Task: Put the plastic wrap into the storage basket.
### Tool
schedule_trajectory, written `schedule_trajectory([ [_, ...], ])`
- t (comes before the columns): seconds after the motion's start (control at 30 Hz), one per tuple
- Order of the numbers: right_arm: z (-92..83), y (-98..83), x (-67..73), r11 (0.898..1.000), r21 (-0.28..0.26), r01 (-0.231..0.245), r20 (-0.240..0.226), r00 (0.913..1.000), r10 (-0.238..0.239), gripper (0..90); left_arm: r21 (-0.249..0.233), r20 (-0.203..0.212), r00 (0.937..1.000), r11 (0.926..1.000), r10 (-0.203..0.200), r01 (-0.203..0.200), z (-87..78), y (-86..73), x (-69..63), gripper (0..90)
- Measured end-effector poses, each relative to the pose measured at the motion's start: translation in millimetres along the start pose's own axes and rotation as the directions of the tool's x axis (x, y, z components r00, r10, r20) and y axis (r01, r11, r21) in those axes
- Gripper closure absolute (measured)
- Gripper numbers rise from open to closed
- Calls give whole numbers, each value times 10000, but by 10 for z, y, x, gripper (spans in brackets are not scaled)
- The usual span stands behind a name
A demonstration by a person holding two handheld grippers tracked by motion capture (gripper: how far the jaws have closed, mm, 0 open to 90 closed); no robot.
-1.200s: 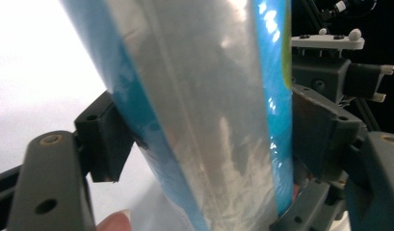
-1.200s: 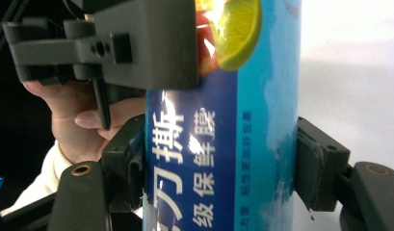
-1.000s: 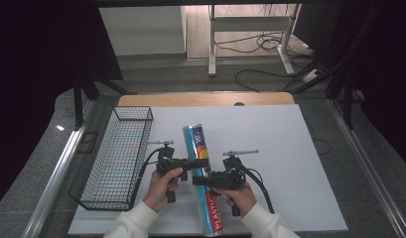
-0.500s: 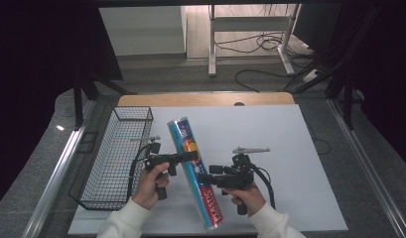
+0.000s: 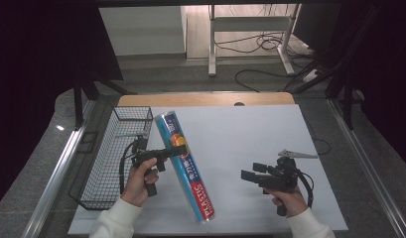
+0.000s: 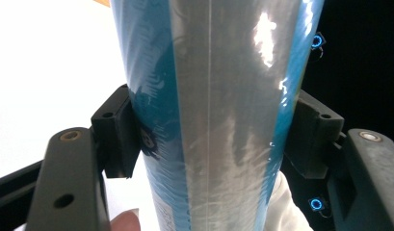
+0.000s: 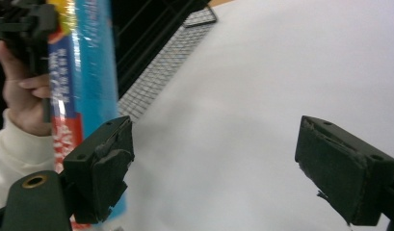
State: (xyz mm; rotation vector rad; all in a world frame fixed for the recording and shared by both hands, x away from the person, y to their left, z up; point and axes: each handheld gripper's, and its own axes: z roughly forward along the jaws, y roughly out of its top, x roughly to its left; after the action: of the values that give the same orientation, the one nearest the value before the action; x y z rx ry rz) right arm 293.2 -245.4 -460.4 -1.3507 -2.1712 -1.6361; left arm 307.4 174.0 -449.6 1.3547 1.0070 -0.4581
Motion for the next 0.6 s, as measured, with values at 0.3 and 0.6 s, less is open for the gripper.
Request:
schedule_trajectory([
  [0.3,-43,-41,-112,9959,543,730,1458,9861,-802,138,-103,-432,9988,9997,217,-221,-191,103,-117,319],
  [0.6,-15,-42,-182,9954,559,777,1629,9829,-859,138,-481,-866,9958,9982,308,-351,-472,273,-201,320],
])
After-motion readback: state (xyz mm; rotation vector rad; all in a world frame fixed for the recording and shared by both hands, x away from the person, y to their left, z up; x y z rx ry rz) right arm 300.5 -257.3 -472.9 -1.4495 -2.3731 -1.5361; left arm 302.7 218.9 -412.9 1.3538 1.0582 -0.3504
